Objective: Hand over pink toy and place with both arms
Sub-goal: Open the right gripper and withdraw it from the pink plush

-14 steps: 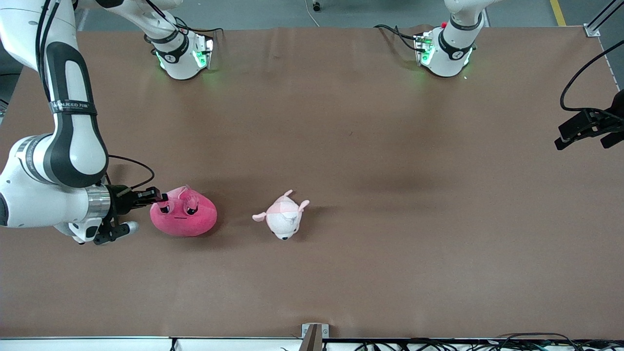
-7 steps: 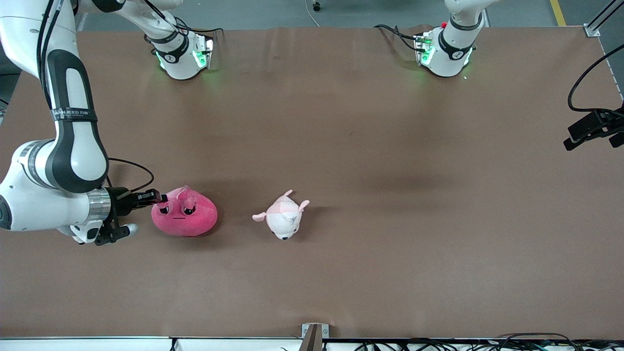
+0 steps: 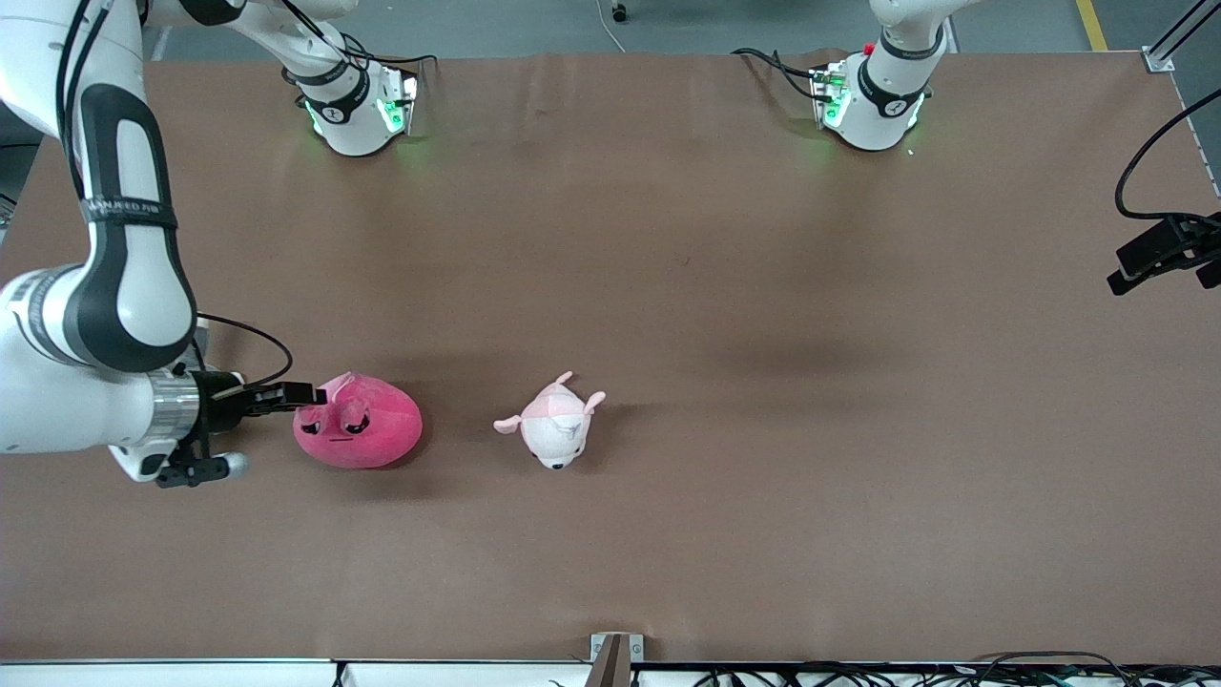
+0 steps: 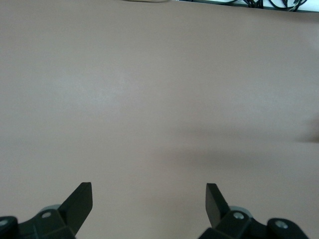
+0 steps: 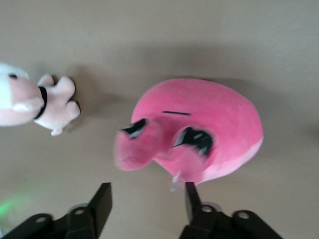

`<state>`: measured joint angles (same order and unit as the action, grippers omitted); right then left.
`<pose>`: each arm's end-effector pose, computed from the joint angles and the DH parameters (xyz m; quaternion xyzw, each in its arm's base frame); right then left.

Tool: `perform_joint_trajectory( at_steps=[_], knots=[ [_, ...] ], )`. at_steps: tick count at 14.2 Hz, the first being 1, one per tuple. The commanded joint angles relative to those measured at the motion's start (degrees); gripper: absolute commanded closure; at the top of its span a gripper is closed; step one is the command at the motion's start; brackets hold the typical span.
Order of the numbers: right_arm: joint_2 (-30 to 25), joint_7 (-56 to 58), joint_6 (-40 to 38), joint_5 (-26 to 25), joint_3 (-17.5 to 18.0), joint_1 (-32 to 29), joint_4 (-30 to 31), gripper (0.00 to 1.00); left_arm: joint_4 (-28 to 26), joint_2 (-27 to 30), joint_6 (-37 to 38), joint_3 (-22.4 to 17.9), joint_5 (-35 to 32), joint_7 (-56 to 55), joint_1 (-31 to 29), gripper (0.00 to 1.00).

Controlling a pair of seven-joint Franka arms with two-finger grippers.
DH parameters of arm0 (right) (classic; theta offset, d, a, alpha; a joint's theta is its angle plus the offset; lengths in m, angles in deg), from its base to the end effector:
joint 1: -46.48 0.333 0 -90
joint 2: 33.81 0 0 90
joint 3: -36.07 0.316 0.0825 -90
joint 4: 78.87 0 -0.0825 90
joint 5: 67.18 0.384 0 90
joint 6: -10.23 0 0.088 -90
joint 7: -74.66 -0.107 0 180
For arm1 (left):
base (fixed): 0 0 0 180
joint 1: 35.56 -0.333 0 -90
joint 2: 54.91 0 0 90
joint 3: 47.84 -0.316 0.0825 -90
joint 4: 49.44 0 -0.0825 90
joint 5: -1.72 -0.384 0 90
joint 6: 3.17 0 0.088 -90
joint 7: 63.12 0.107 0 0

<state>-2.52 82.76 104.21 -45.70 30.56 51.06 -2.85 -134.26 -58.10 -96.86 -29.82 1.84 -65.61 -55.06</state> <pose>0.6888 0.0390 0.4064 -0.9804 -0.0311 0.1005 0.1664 0.5778 0.0203 0.6435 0.9980 0.0353 0.0508 0.0101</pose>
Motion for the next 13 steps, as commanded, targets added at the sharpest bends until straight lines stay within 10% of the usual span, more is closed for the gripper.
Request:
perform_joint_trajectory(
  at_steps=[1,7,13],
  knots=[
    [-7.9,-7.3,-1.0,-7.6,0.7,1.6,0.7,0.0,-0.2,0.4,-0.2,-4.3,-0.8,-0.3,5.0,0.0],
    [-16.6,-8.8,-4.2,-20.4,0.5,1.7,-0.3,0.0,-0.1,0.6,-0.2,-17.0,-0.8,-0.3,18.5,0.0],
    [-23.4,-8.1,-8.4,-21.3,0.4,1.2,-0.2,0.0,0.1,0.6,-0.2,-17.6,-0.6,-0.3,19.5,0.0]
  ],
)
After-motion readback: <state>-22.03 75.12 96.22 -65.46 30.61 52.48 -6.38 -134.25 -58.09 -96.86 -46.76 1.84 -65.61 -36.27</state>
